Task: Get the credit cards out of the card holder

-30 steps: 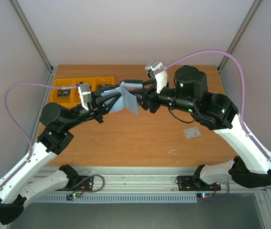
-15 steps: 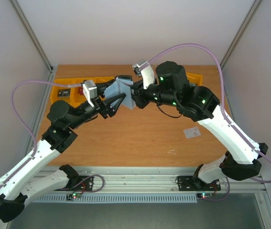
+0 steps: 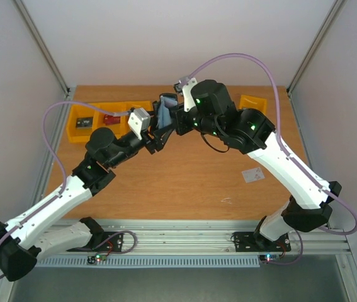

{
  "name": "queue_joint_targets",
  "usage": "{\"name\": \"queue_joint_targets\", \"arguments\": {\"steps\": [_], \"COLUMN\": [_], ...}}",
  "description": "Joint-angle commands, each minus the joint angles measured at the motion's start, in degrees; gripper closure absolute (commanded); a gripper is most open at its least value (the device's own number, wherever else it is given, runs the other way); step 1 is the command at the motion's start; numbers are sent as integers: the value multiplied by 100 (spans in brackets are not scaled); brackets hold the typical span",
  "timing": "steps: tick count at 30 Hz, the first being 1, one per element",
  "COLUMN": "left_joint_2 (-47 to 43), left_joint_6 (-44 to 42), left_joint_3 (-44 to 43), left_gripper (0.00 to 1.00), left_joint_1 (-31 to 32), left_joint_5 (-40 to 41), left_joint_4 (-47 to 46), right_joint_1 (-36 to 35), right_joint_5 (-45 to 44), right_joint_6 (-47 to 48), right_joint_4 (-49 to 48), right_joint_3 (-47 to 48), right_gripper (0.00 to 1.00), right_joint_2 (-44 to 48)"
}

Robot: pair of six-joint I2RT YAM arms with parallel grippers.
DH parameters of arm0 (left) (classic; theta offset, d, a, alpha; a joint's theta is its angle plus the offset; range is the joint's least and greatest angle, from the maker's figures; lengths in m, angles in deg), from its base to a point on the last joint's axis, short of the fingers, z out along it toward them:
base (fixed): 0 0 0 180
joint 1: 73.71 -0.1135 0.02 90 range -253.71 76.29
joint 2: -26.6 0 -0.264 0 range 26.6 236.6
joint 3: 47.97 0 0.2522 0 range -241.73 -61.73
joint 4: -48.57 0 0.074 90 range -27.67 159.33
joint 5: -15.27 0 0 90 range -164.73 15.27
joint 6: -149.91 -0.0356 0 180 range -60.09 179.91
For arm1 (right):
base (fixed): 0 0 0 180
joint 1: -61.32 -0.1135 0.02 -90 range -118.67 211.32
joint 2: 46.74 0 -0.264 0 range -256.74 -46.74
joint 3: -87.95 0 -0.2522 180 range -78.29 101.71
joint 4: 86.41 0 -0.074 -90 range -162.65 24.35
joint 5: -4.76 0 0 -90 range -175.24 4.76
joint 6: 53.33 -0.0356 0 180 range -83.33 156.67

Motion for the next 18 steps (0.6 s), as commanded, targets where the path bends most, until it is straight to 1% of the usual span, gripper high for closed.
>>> {"name": "queue_joint_targets", "arguments": {"steps": [1,3,4,9,12,15,16,17,18], "left_joint_2": [51,7,-30,-181,-206,-267,-290,-316,-348], "left_joint_6": [-319,-136,2,945,1406,1623,1665,1714,1749], "left_joint_3": [-106,-100,-80,60,110,143,148,154,156], "left_gripper": [43,53,56,57,59,59,62,69,78], "left_joint_1": [-65,-222,-328,-789,-881,-919,-935,-950,-947], "left_joint_5": [752,716,571,-769,-1417,-1970,-2129,-2283,-2434], "left_joint_4": [-273,-145,-121,-379,-571,-772,-824,-881,-931], "right_joint_1": [6,89,154,395,491,605,639,670,697], "right_joint_5": [-13,251,468,1918,2500,3156,3479,3685,3870], "right_joint_6": [319,417,487,914,1109,1292,1368,1452,1527], "right_joint_4": [19,98,161,301,386,434,453,465,488], "right_joint_3": [284,301,308,354,465,485,477,467,464], "right_gripper": [99,99,99,99,99,99,99,99,99], "right_joint_2": [149,214,236,332,358,421,450,475,498]}}
